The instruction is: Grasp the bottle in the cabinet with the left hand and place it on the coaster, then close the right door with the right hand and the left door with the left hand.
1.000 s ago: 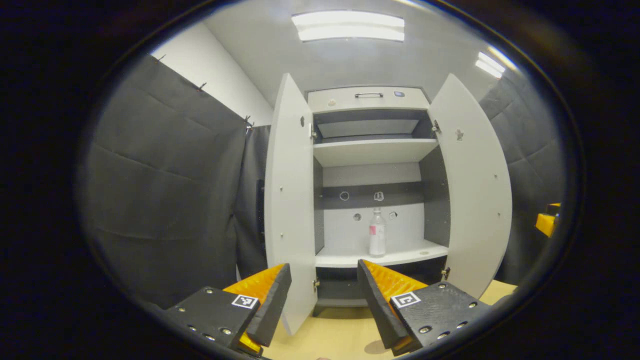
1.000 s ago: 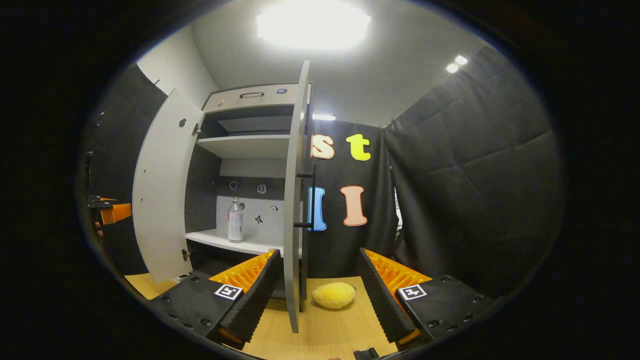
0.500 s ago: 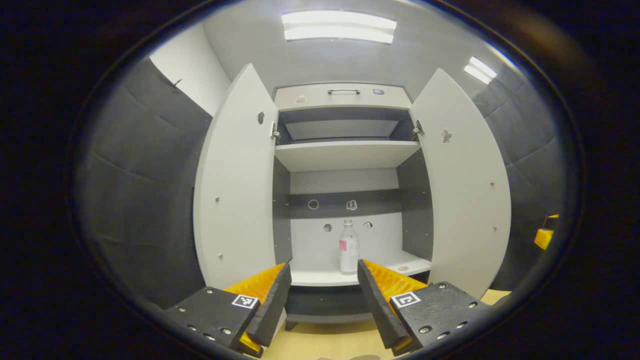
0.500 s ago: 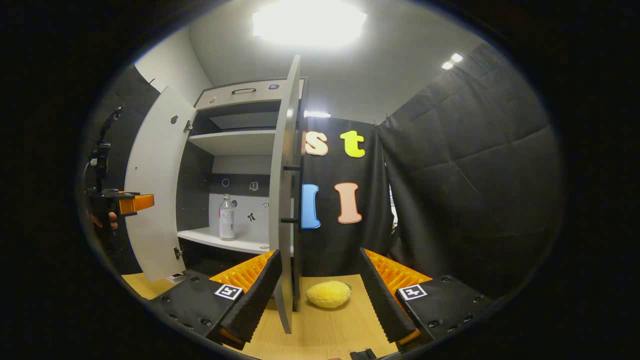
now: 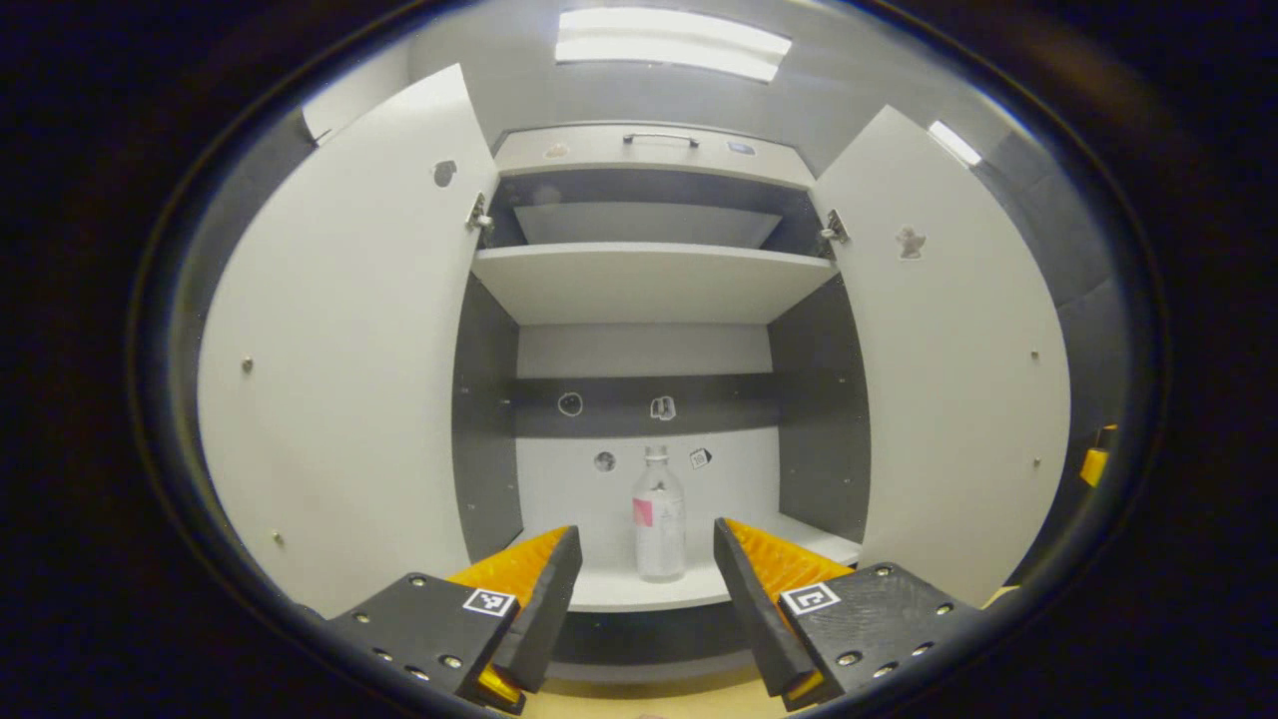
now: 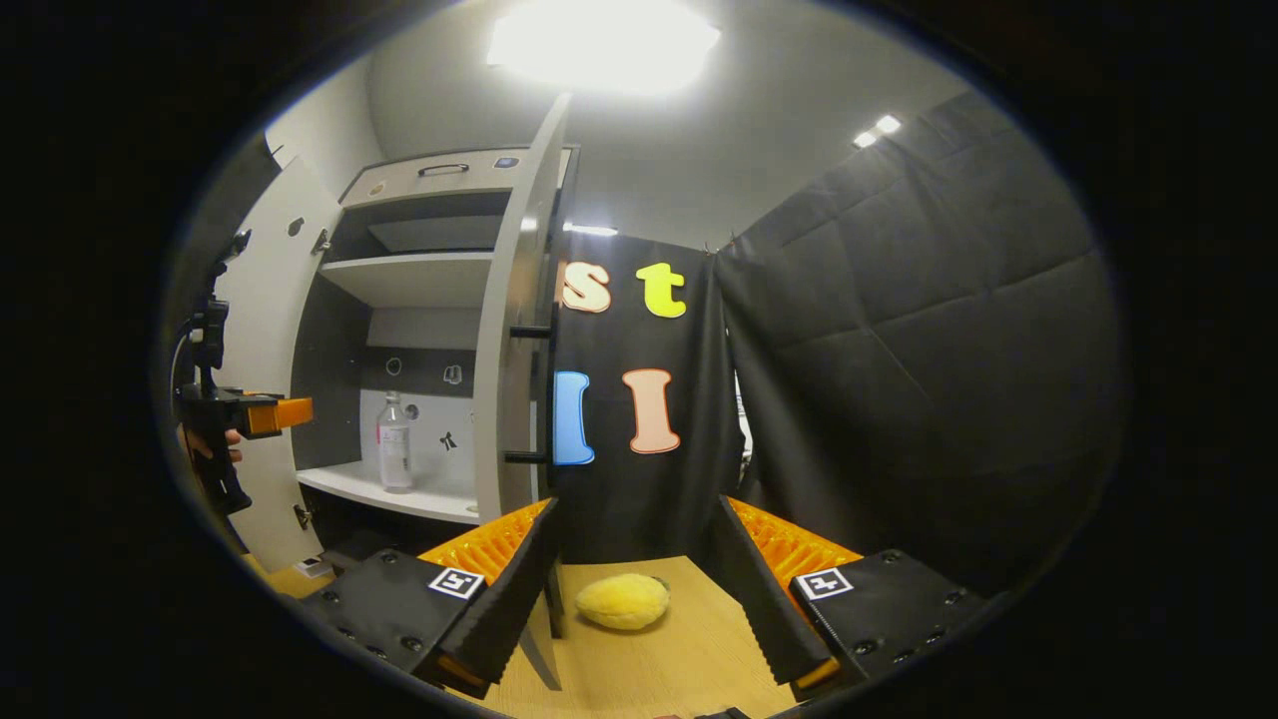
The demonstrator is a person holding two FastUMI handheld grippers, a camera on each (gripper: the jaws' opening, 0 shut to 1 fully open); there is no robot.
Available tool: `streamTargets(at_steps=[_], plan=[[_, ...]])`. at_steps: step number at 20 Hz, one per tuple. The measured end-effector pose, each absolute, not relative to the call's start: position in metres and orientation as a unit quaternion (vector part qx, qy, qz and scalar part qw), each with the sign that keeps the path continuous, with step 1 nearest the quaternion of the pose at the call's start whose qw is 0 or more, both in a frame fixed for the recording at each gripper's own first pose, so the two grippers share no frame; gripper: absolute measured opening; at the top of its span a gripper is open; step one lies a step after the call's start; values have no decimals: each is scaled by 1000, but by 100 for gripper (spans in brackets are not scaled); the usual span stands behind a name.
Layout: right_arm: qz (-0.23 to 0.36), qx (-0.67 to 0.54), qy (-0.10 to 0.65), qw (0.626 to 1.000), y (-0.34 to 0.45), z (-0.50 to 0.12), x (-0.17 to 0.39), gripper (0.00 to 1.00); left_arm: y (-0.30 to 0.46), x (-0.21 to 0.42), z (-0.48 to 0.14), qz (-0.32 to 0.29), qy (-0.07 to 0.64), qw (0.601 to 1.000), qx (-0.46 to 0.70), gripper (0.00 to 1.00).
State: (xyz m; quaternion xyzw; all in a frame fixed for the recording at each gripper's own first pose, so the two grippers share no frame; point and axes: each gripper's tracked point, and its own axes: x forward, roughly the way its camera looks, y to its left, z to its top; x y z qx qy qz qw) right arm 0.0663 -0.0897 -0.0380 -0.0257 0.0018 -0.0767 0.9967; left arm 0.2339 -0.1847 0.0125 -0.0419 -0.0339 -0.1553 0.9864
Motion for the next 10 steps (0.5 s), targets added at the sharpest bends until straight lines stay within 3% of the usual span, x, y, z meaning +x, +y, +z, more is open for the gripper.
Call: streamTargets(at_steps=[10], plan=[[-169,-46,12,985,-118,-46,70,96,-223,331,-23,-194,-11,979,-56,81]])
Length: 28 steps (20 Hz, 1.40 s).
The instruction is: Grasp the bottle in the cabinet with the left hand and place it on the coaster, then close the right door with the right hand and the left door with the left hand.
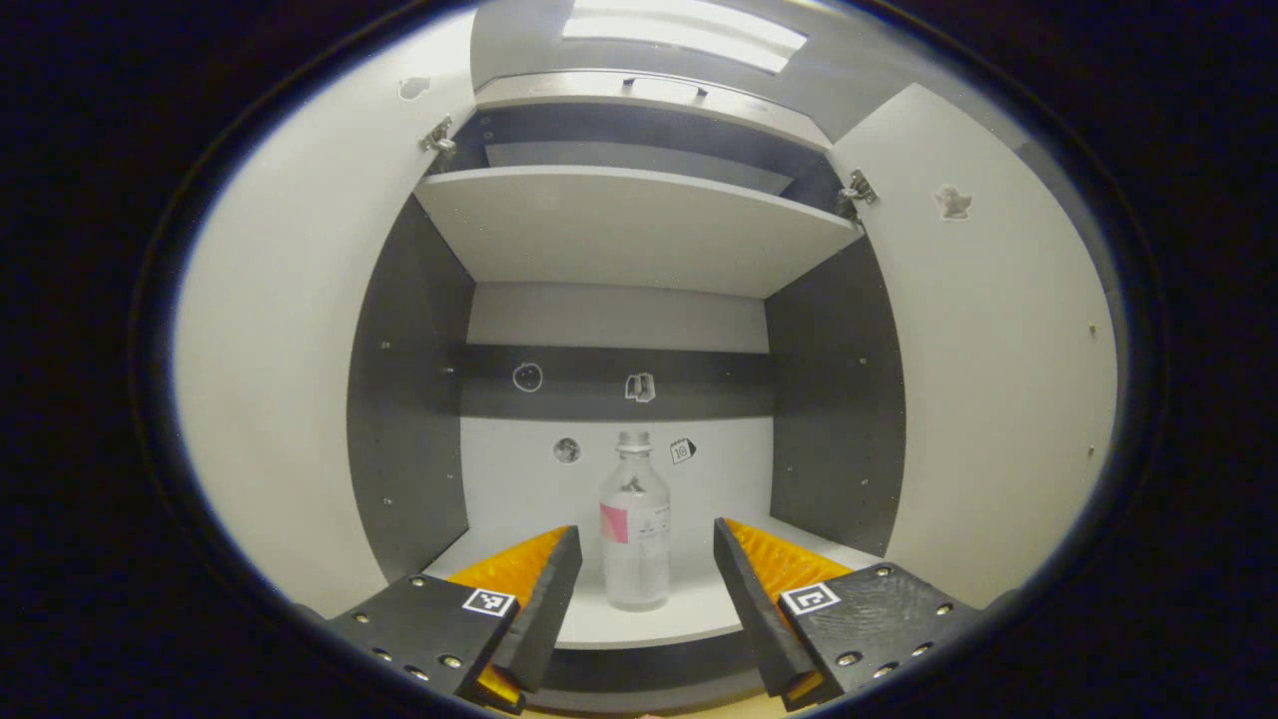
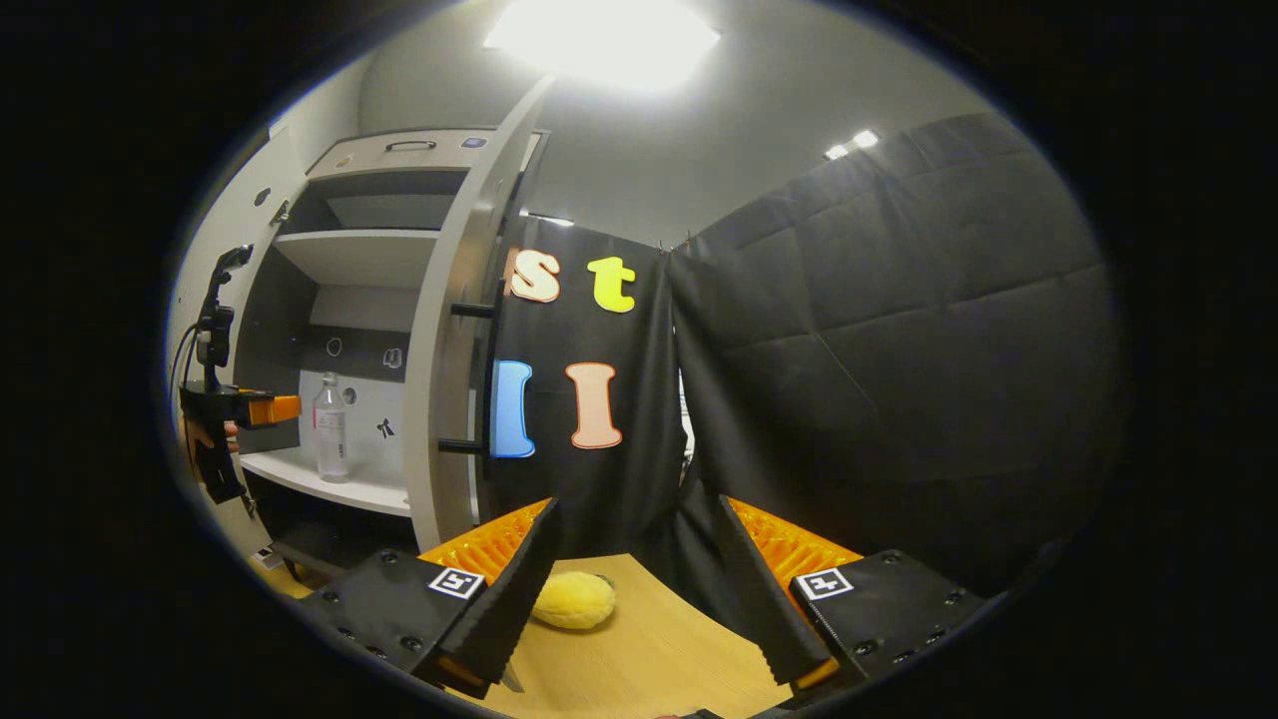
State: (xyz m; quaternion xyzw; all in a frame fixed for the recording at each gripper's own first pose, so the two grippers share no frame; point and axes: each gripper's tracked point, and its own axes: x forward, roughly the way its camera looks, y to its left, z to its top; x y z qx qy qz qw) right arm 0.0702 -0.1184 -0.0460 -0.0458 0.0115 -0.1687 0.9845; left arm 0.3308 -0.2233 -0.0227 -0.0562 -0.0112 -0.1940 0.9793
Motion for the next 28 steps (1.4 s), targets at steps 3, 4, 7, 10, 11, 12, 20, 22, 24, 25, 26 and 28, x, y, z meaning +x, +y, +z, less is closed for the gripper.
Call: streamTargets(at_steps=[3,4,7,10,11,12,20,22,24,25,26,28], plan=[[-194,-39,26,980,-125,-55,69,97,-233,358,-44,-196,9,979,-53,81],[-200,-38,31,979,-126,-58,69,97,-236,367,-52,-197,17,979,-53,81],[-218,-41,43,974,-130,-63,67,98,-243,390,-71,-198,36,978,-53,81],[-226,-34,52,972,-132,-69,64,97,-245,408,-76,-196,36,978,-59,81],[-228,-31,54,972,-132,-70,65,97,-245,413,-75,-193,32,979,-59,81],[-230,-28,56,971,-132,-72,66,97,-245,417,-74,-194,31,979,-60,81],[-229,-30,70,971,-130,-80,64,97,-253,445,-79,-197,41,978,-51,81],[-228,-33,71,970,-129,-80,62,96,-258,448,-80,-207,46,976,-50,81],[-228,-33,69,971,-129,-80,57,96,-259,450,-77,-208,44,976,-48,87],[-227,-33,69,971,-129,-80,54,96,-260,454,-80,-205,45,977,-46,80],[-225,-33,69,971,-130,-81,54,97,-257,447,-77,-203,47,977,-47,72],[-220,-31,68,973,-131,-81,53,97,-256,439,-73,-203,46,976,-55,72]])
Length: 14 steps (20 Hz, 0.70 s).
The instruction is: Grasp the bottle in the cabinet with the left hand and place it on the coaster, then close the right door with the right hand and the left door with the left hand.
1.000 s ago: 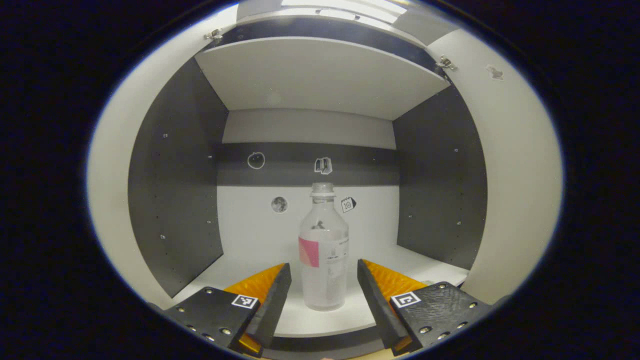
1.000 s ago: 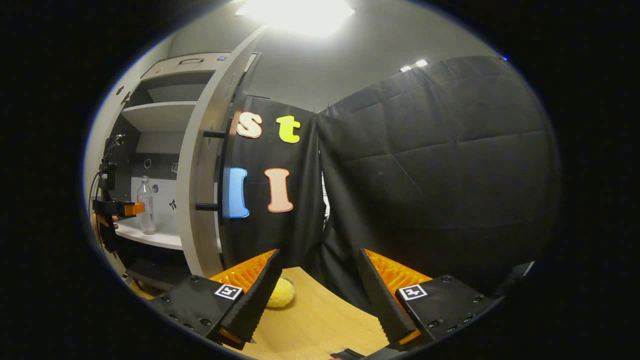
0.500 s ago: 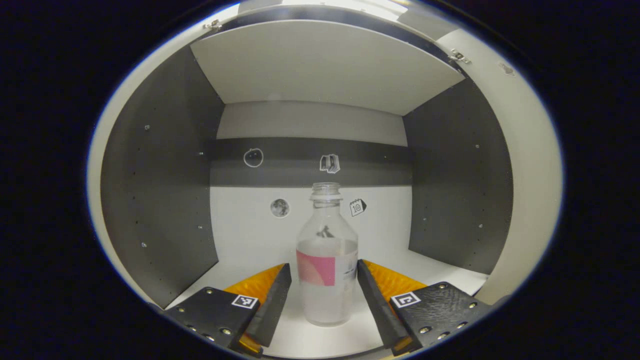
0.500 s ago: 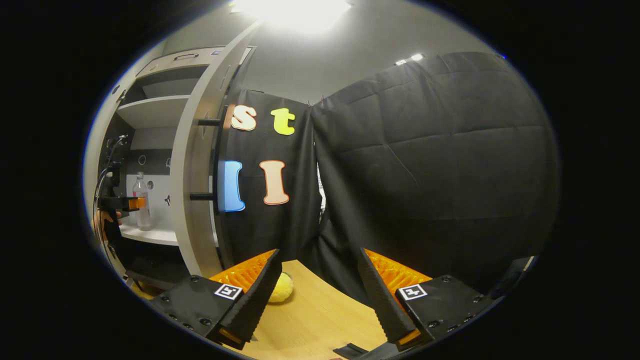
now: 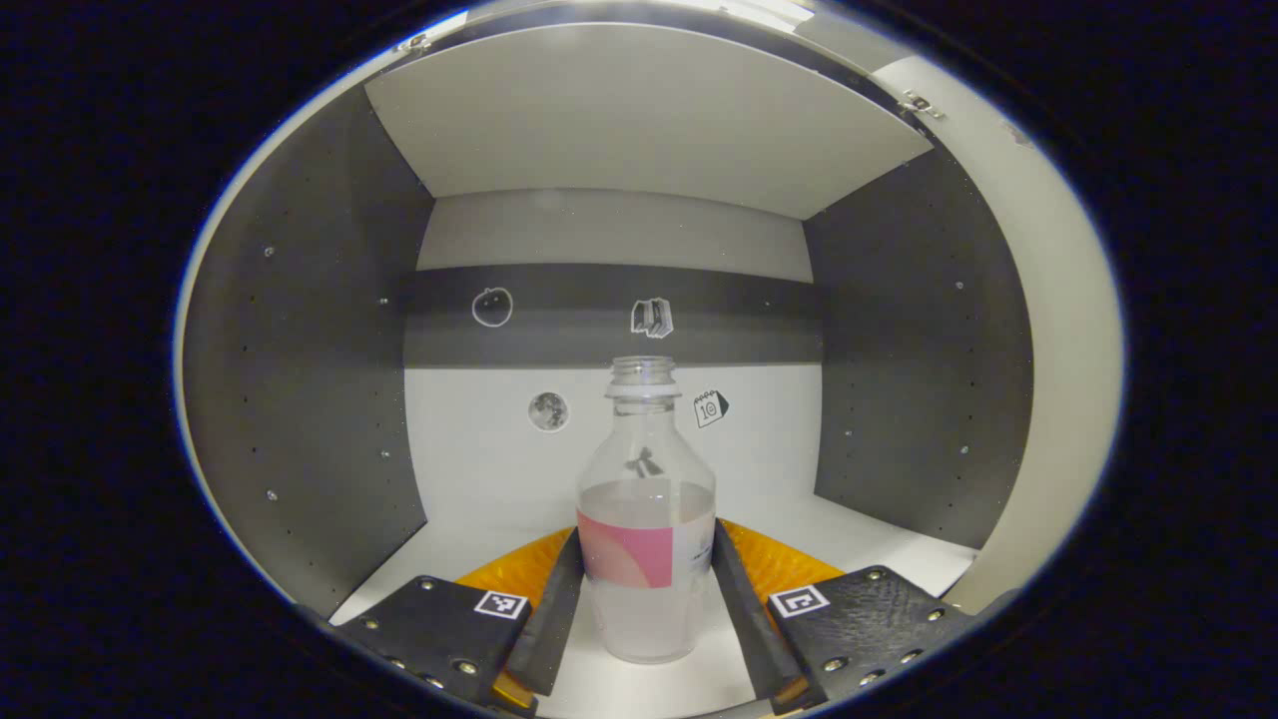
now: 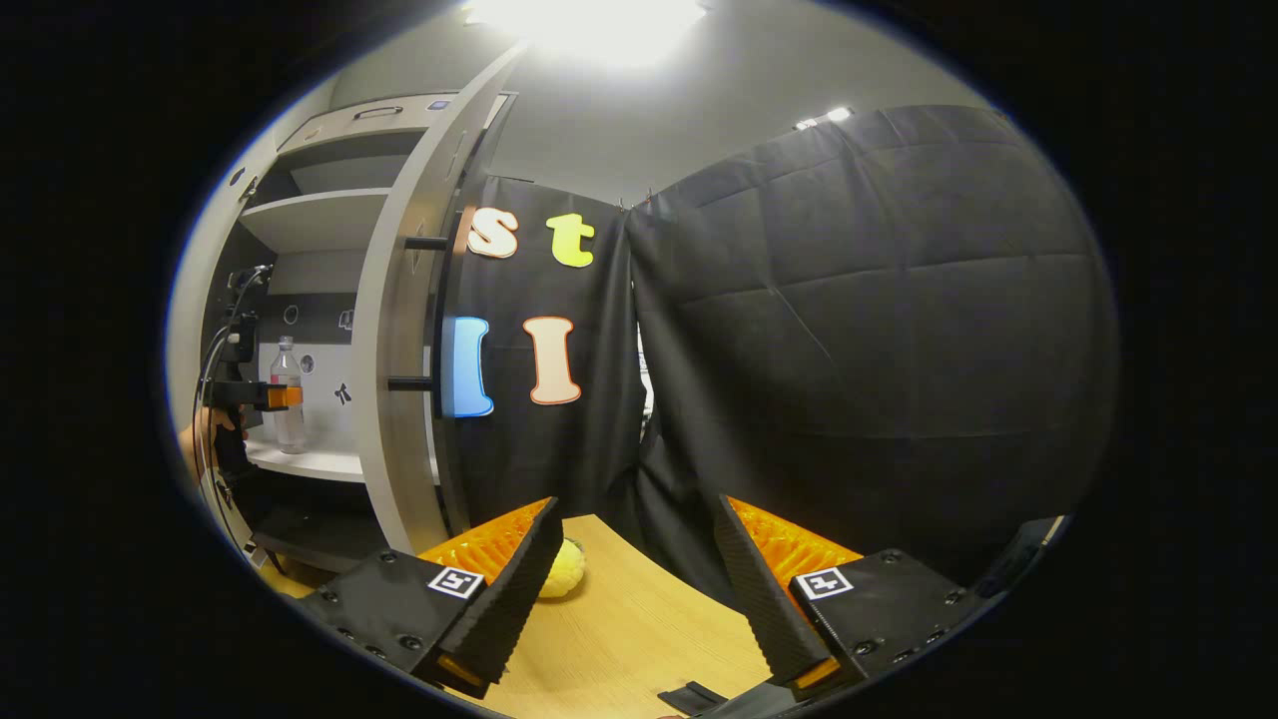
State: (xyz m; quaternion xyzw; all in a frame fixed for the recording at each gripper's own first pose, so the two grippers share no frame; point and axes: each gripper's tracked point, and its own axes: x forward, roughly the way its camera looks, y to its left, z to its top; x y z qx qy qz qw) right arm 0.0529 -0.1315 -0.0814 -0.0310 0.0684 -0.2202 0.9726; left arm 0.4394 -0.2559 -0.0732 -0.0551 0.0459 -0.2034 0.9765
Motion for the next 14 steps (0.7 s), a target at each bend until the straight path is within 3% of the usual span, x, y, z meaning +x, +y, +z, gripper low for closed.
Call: streamTargets(at_steps=[1,2,11,12,14], plan=[[-216,-29,69,974,-131,-81,52,97,-253,434,-70,-201,43,977,-58,72],[-211,-27,69,975,-132,-82,51,97,-251,425,-67,-201,40,977,-60,80],[-154,-21,64,986,-135,-77,35,97,-234,350,-49,-186,16,981,-61,80],[-149,-20,64,987,-137,-79,33,97,-233,341,-47,-185,14,981,-62,72],[-137,-17,65,988,-138,-79,29,97,-229,323,-48,-181,12,982,-60,72]])
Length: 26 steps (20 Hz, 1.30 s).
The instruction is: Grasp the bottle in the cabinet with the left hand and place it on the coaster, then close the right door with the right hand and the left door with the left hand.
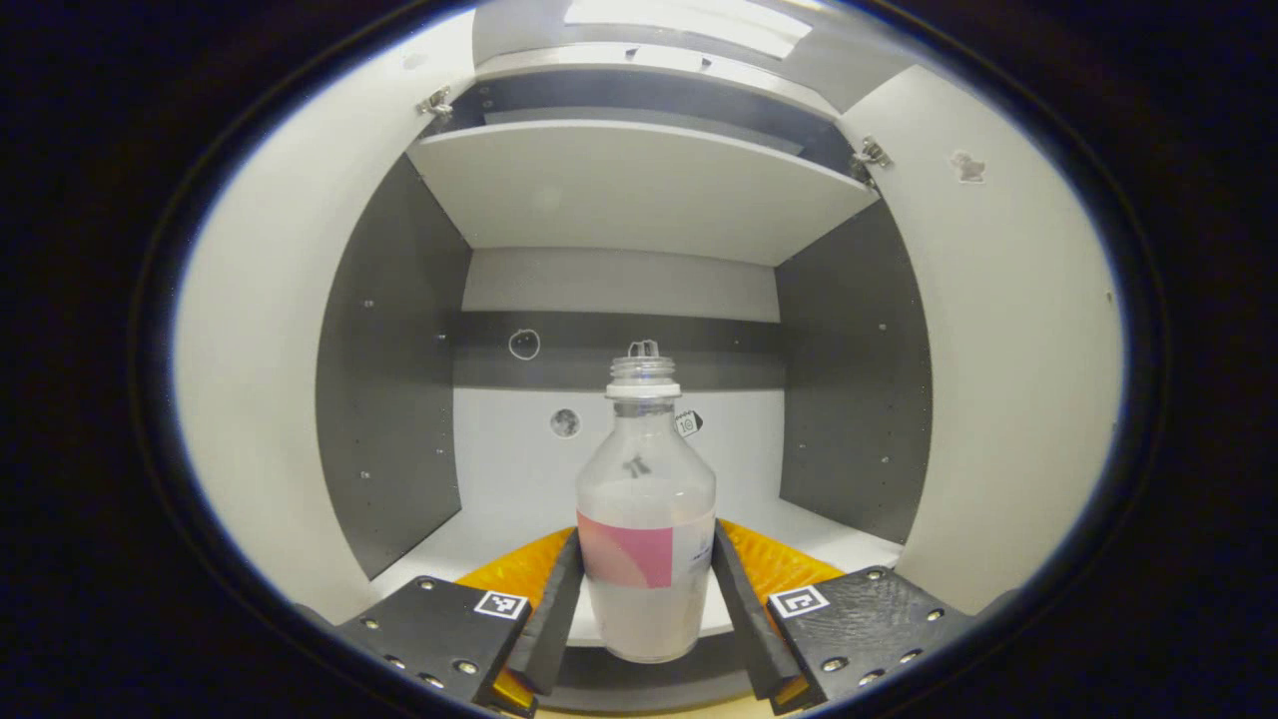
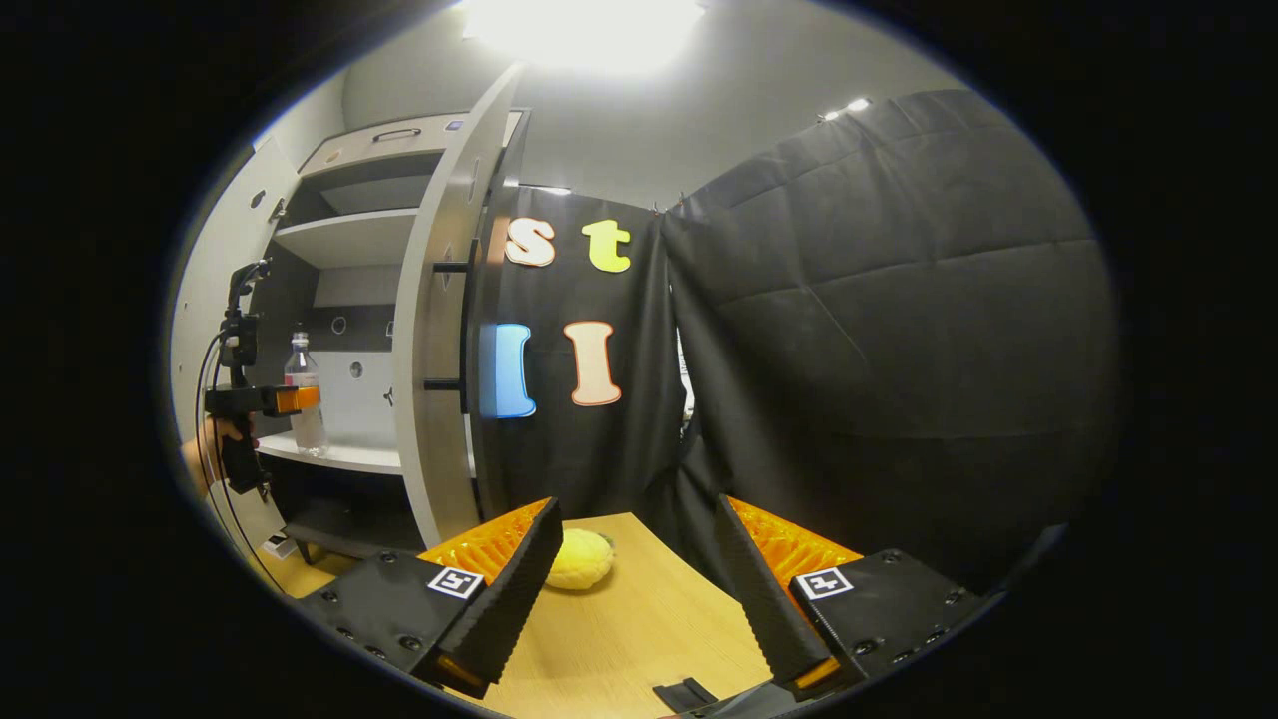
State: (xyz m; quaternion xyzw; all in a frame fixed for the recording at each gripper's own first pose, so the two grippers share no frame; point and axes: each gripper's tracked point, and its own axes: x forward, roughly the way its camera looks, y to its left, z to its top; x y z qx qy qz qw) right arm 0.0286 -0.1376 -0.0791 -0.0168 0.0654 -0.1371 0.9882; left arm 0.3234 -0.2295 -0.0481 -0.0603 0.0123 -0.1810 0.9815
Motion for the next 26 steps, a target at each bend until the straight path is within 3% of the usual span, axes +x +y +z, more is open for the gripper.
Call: streamTargets(at_steps=[13,25,26], plan=[[-76,-22,83,993,-145,-87,3,98,-229,243,-80,-165,20,983,-73,72],[-25,-35,98,994,-110,-105,-13,97,-220,179,-152,-172,43,981,-82,72],[-21,-37,100,994,-107,-107,-15,98,-219,174,-161,-172,46,981,-82,80]])
